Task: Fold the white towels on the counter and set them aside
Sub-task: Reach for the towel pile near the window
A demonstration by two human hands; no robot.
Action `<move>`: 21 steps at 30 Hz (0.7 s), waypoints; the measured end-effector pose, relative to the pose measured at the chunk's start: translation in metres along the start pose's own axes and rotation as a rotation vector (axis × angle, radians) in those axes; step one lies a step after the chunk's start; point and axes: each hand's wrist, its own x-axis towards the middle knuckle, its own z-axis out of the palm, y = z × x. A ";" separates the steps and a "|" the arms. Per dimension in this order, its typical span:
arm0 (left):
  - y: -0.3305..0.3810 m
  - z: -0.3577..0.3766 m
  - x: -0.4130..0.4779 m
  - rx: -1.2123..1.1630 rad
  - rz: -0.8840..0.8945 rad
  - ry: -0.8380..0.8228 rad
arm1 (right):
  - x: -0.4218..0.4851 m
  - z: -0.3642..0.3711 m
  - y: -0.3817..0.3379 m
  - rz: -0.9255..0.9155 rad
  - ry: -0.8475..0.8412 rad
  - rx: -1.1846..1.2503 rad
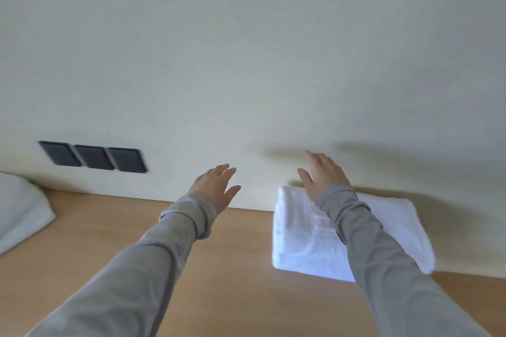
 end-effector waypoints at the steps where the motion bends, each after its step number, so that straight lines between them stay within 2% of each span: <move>1: -0.023 -0.016 -0.013 0.007 -0.030 0.028 | 0.006 -0.005 -0.029 -0.046 0.023 -0.017; 8: -0.226 -0.124 -0.160 0.019 -0.331 0.234 | 0.008 -0.012 -0.293 -0.361 0.110 0.023; 14: -0.373 -0.227 -0.300 0.081 -0.588 0.434 | -0.015 -0.018 -0.498 -0.554 0.184 0.145; 21: -0.479 -0.255 -0.430 0.049 -0.796 0.627 | -0.040 -0.005 -0.666 -0.670 0.154 0.258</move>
